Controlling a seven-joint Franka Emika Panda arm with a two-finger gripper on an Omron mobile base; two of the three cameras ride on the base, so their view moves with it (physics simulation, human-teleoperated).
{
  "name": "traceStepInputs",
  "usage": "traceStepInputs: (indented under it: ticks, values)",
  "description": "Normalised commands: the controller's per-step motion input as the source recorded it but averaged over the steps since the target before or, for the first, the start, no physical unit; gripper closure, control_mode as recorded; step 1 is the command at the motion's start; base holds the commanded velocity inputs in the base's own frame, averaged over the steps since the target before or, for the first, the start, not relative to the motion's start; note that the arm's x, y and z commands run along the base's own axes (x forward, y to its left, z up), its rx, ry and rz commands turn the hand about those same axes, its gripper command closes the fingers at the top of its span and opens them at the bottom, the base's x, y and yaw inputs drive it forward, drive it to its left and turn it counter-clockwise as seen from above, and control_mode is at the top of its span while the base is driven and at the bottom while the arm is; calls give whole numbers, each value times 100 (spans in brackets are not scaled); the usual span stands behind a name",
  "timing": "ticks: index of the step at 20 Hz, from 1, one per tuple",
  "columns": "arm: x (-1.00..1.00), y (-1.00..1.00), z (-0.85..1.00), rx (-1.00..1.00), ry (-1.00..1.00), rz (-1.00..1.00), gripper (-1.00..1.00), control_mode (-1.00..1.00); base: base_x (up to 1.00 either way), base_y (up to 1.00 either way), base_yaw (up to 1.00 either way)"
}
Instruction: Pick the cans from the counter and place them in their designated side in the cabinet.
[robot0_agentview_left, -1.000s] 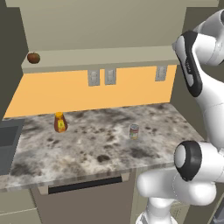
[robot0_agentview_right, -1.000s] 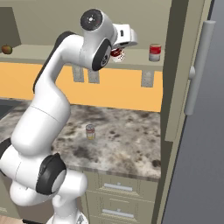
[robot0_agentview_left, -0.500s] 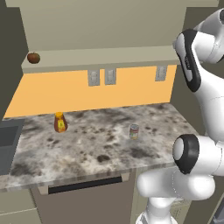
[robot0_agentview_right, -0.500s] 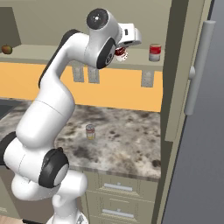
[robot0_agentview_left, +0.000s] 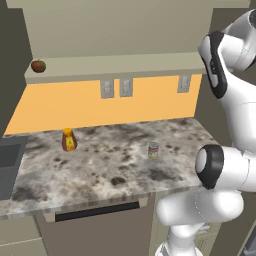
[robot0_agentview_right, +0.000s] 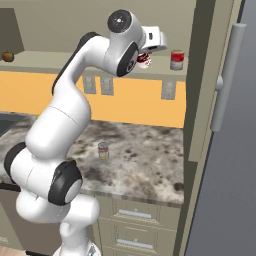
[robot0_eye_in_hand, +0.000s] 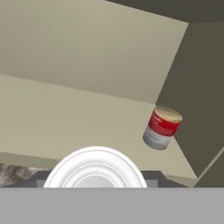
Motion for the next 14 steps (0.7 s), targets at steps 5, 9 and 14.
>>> traceStepInputs:
  ticks: [5, 9, 14]
  values:
    - [23, -14, 0, 0, 2, 0, 100, -100, 0, 0, 0]
    - [21, -8, 0, 0, 4, 0, 100, -100, 0, 0, 0]
    - [22, -6, 0, 0, 5, 0, 100, -100, 0, 0, 0]
